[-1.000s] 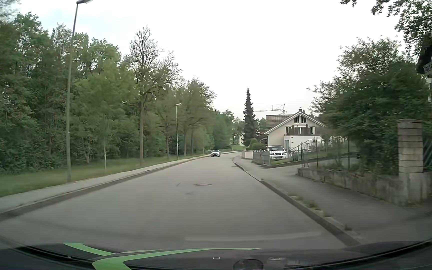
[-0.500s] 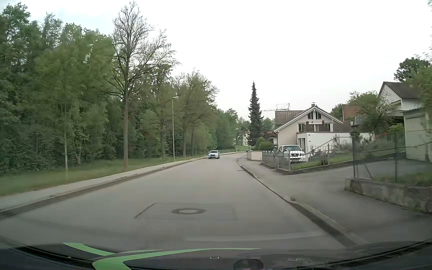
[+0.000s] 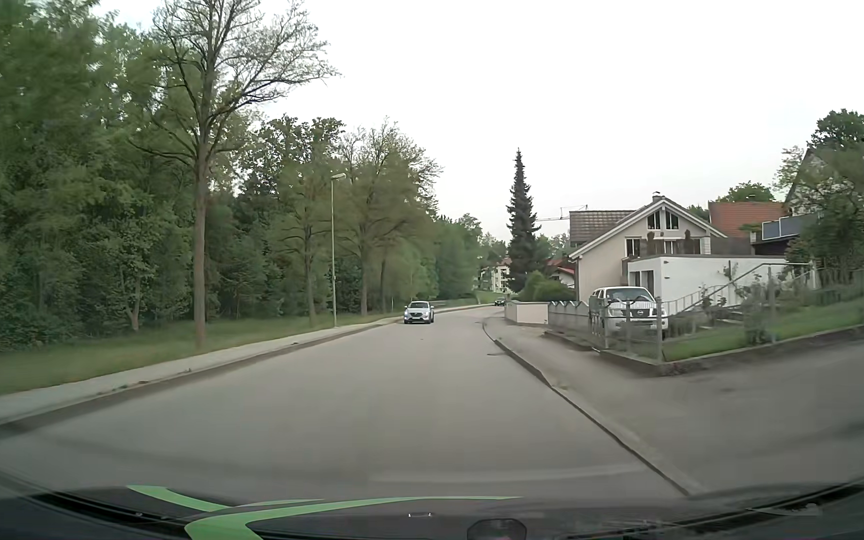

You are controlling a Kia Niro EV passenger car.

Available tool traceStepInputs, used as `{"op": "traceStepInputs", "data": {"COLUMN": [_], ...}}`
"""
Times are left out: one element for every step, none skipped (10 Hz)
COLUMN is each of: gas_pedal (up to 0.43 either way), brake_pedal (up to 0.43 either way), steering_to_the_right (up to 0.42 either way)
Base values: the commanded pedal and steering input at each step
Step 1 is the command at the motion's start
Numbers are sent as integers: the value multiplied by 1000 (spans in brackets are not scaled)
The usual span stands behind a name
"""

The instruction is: Follow the waypoints while adhering to traffic rules and regulations

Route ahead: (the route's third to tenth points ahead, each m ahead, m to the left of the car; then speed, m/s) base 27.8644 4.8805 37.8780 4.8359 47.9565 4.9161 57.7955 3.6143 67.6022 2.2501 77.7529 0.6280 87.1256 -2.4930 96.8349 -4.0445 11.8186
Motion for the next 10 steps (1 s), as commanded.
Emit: {"op": "traceStepInputs", "data": {"gas_pedal": [39,39,39,39,39,39,39,39,39,39], "brake_pedal": [0,0,0,0,0,0,0,0,0,0], "steering_to_the_right": [-2,-4,-4,-4,-3,-3,-3,-2,-1,-1]}}
